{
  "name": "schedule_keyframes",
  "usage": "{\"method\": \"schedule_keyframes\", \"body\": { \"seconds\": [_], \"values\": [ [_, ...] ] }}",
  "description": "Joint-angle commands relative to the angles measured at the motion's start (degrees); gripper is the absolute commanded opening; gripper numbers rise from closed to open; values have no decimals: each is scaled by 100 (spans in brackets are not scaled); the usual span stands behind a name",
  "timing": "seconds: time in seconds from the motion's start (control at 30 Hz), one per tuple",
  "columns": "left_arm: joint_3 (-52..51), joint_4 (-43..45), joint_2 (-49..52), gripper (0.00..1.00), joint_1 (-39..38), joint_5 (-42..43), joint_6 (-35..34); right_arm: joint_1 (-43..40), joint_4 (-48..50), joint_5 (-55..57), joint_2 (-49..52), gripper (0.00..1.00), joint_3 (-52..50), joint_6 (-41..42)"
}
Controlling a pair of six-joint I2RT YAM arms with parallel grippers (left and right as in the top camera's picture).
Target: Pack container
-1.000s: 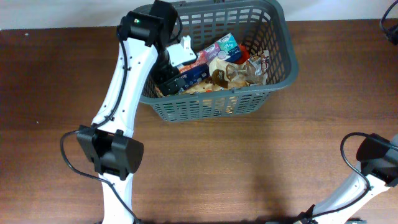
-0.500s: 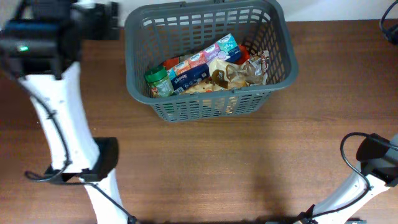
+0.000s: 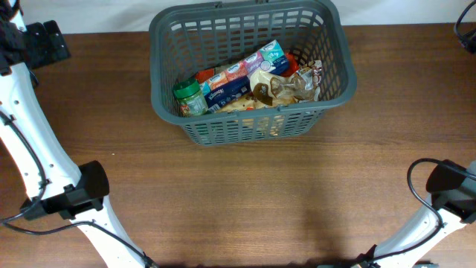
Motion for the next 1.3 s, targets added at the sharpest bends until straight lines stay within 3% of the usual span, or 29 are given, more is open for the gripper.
{"method": "schedule_keyframes", "body": {
  "seconds": [0.0, 0.2, 0.43, 0.6, 0.67, 0.7, 1.0, 1.17, 1.27],
  "values": [
    [-17, -11, 20, 99, 35, -22, -79, 20, 0, -52, 11, 99, -2, 42],
    [-17, -11, 20, 99, 35, -22, -79, 439, 0, -52, -116, 99, -11, 42],
    [-17, -11, 20, 99, 35, -22, -79, 2155, -2, -44, -1147, 99, -28, 37],
    [-17, -11, 20, 99, 35, -22, -79, 2656, 732, 1687, -2350, 99, -850, -369],
    [-17, -11, 20, 99, 35, -22, -79, 2601, 1285, 1969, -2935, 99, -1613, -369],
    [-17, -11, 20, 99, 35, -22, -79, 2415, 2402, 2013, -3941, 99, -3145, -367],
    [-17, -11, 20, 99, 35, -22, -79, 2308, 6166, 1816, -7965, 99, -9818, -356],
    [-17, -11, 20, 99, 35, -22, -79, 2308, 6649, 1556, -10257, 99, -12649, -192],
    [-17, -11, 20, 99, 35, -22, -79, 2308, 6651, 1556, -11217, 99, -13586, -195]
  ]
}}
